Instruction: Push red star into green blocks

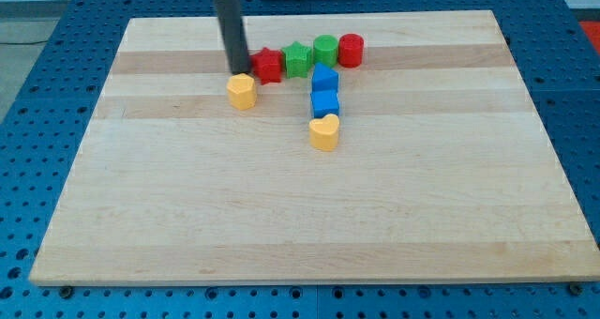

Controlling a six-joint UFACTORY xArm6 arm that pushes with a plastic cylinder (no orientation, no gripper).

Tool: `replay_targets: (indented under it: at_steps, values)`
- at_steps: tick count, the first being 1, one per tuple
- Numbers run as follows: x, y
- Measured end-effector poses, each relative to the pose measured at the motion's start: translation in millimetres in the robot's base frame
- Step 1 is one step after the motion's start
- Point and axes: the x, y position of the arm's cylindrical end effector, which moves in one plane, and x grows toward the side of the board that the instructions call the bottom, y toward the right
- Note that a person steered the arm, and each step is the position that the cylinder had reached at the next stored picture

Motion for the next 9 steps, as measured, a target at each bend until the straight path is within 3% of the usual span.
replay_targets:
  at_steps: [2,4,6,9]
  values:
    - [-11.1,49.4]
    - [20.5,33.6]
    - [-2.4,89.6]
    - [4.9,83.7]
